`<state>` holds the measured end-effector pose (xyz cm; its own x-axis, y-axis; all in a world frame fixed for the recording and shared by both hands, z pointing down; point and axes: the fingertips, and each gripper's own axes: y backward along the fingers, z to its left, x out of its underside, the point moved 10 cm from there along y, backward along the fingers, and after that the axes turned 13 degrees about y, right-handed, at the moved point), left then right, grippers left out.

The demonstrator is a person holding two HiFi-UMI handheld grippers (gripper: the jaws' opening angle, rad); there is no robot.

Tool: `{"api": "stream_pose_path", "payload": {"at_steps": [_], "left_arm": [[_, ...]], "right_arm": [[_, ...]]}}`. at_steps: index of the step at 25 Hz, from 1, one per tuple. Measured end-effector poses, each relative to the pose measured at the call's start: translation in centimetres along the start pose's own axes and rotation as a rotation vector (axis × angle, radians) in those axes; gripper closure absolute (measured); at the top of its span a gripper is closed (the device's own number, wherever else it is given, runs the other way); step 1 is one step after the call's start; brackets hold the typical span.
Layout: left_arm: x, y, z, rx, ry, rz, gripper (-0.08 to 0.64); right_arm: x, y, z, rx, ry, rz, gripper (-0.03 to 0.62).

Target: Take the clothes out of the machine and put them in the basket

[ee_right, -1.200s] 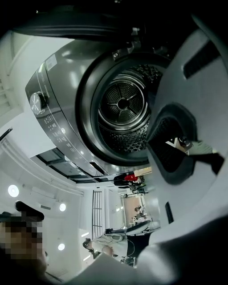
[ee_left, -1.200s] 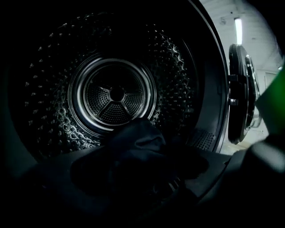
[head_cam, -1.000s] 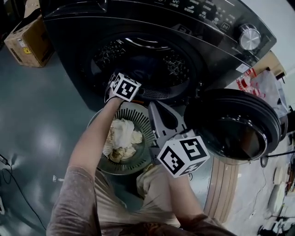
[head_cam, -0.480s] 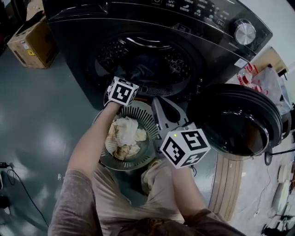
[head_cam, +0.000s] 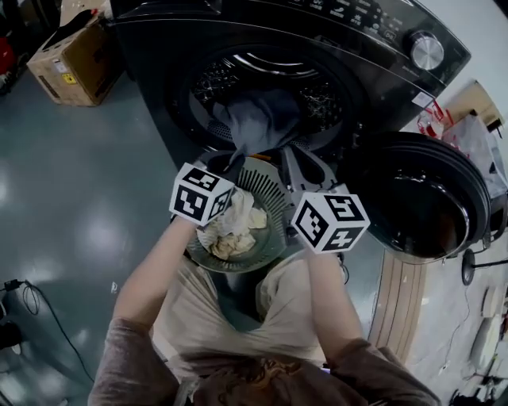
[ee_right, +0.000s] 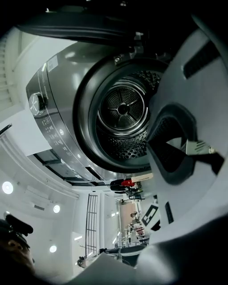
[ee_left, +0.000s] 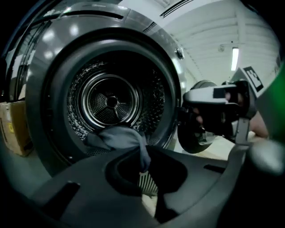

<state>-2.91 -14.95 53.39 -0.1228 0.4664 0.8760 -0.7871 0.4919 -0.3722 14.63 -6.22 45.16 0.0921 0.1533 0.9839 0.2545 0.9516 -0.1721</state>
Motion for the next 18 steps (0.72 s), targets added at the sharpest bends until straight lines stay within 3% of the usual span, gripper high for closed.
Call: {"api": "stream_pose_path", "payload": {"at_steps": [9, 14, 15, 18], "left_arm": [[2.1, 6.3, -4.3, 0.103, -0.005, 0.04, 0.54], [2.6, 6.7, -4.4, 0.067, -0.016, 0.044, 0.538], [2.5, 6.6, -4.2, 0.038, -0.02, 0.032, 0.508], [1.8, 6.1, -3.3, -0.041, -0.054, -0.015, 0.279]], "right_arm": [[-0.1, -1.0, 1.1, 0.002, 0.003, -0.004, 0.594], [0.0, -1.2, 1.5, 0.004, -0.004, -0.009, 0.594], [0.0, -1.1, 1.5, 0.006, -0.008, -0.01, 0.594], [0.0, -0.9, 1.4, 0.01, -0.023, -0.009, 0.594]]}}
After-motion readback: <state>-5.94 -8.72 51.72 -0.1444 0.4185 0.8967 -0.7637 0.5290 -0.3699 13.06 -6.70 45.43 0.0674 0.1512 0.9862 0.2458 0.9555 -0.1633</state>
